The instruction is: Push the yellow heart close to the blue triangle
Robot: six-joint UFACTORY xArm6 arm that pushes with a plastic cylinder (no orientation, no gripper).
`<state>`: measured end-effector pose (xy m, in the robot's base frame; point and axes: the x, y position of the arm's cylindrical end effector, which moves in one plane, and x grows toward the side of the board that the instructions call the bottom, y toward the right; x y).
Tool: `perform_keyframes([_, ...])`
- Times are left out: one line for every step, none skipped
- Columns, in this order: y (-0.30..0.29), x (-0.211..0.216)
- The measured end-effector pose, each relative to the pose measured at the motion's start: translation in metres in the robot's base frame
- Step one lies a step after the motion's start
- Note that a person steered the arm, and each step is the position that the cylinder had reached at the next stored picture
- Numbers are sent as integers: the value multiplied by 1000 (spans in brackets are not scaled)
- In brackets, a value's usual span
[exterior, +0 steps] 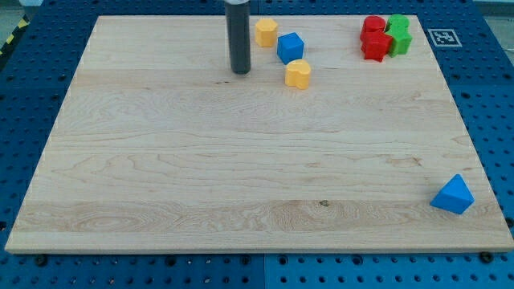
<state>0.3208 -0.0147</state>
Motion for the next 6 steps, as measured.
perform_keyframes([74,17])
perform_keyframes([141,93])
perform_keyframes([180,125])
perform_keyframes([181,99])
perform_keyframes([201,121])
perform_keyframes([216,172])
